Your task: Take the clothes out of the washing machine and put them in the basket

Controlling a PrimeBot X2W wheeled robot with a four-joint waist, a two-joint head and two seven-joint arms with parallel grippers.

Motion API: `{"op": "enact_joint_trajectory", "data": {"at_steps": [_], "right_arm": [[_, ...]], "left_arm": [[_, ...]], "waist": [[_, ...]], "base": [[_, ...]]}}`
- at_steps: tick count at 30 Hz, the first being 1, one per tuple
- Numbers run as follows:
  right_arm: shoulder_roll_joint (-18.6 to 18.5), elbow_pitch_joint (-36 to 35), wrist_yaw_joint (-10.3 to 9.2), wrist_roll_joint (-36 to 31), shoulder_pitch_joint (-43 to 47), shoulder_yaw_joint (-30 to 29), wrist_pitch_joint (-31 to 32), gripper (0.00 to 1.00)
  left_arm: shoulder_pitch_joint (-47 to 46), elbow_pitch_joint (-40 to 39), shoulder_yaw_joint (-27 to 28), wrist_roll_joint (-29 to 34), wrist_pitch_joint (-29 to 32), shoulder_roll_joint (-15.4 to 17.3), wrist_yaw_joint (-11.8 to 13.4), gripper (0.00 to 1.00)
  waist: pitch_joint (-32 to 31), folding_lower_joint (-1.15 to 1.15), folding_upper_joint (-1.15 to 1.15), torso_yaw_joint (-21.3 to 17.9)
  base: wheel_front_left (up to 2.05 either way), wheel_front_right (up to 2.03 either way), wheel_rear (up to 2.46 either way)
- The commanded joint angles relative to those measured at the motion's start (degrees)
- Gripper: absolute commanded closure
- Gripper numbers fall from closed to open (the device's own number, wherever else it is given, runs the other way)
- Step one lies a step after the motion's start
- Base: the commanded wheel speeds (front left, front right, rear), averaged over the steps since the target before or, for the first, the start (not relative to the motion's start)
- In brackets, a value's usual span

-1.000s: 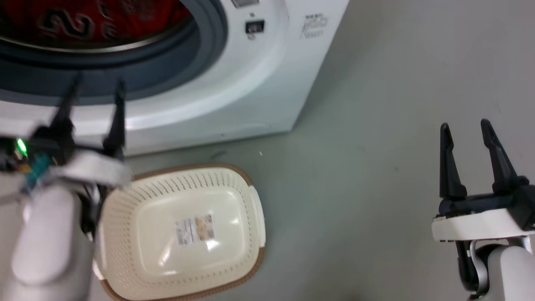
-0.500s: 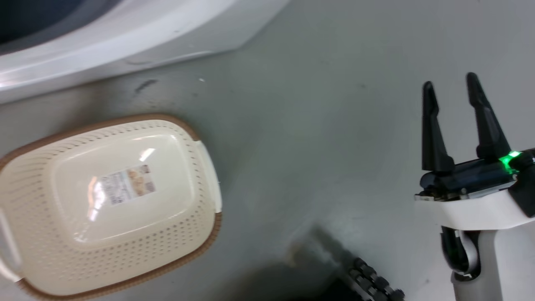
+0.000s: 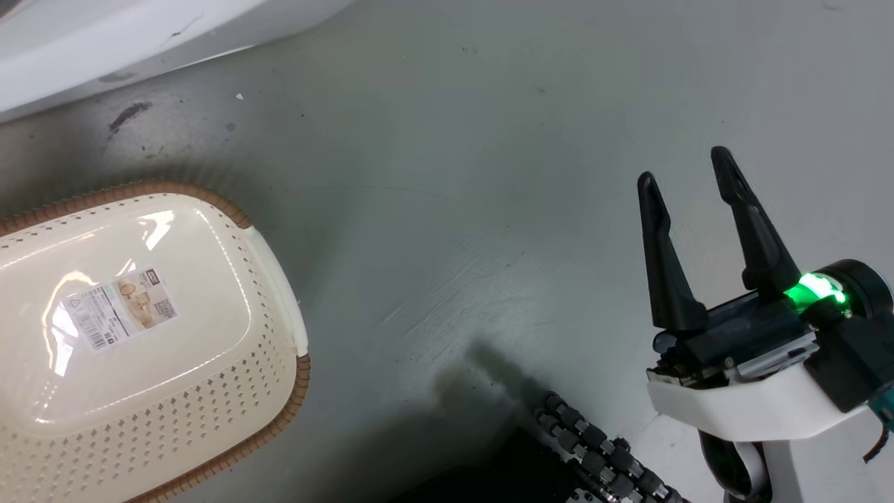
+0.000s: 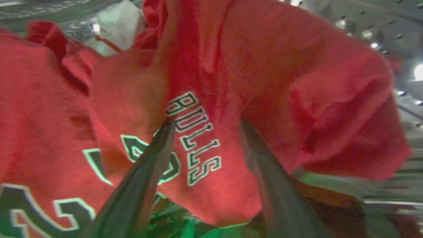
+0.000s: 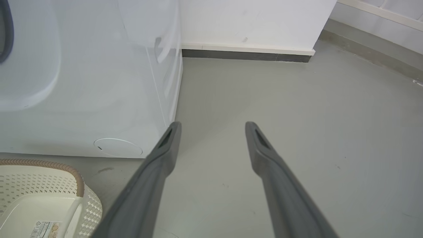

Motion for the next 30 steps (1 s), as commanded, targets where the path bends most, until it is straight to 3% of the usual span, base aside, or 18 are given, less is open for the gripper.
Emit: {"op": "enact_joint_trajectory", "data": {"at_steps": [1, 4, 5, 11, 12, 13, 20, 30], "right_arm": [[0.1, -0.8, -0.09, -0.2, 0.7, 0.3, -0.1, 0.0], [0.1, -2.0, -0.1, 0.4, 1.5, -0.7, -0.1, 0.0], [0.1, -2.8, -0.09, 2.0, 2.0, -3.5, -0.1, 0.0], [0.1, -3.5, -0.09, 2.0, 2.2, -4.9, -0.1, 0.0], [0.1, -3.7, -0.09, 2.1, 2.1, -5.1, -0.1, 0.0], [0.1, -4.0, -0.09, 2.2, 2.1, -5.3, -0.1, 0.0], [0.1, -4.8, -0.09, 1.5, 1.7, -4.5, -0.1, 0.0], [0.1, -3.5, -0.09, 0.4, -2.5, -4.2, -0.1, 0.0]], "left_arm": [[-1.0, 1.0, -0.9, 0.5, 1.0, 0.4, 0.1, 0.0], [-1.4, 3.4, -0.2, -0.9, 3.1, -0.1, 0.5, 0.0], [-2.5, 4.1, -1.1, -0.7, 4.1, -0.3, 0.4, 0.0], [-1.8, 7.3, -2.6, -1.5, 4.0, 0.4, 0.1, 0.0], [-1.6, 7.8, -2.8, -1.7, 4.1, 0.3, 0.1, 0.74], [-1.6, 8.2, -3.1, -1.8, 3.8, 0.2, 0.1, 1.0], [-1.0, 9.9, -4.5, -2.6, 0.3, 0.7, 0.0, 1.0], [-4.1, 8.5, -6.0, -3.9, -10.3, 2.6, 0.0, 1.0]], "waist": [[0.2, -0.01, 0.0, -0.3], [0.3, -0.01, 0.0, -0.4], [1.4, -0.01, 0.0, 0.0], [2.2, -0.01, 0.0, 0.3], [2.3, -0.01, 0.0, 0.4], [2.5, -0.01, 0.0, 0.5], [2.5, -0.01, 0.0, 0.7], [0.5, -0.01, 0.0, 0.7]], "base": [[0.0, 0.0, 0.0], [0.0, 0.0, 0.0], [0.0, 0.0, 0.0], [0.0, 0.0, 0.0], [0.0, 0.0, 0.0], [0.0, 0.0, 0.0], [0.0, 0.0, 0.0], [0.0, 0.0, 0.0]]}}
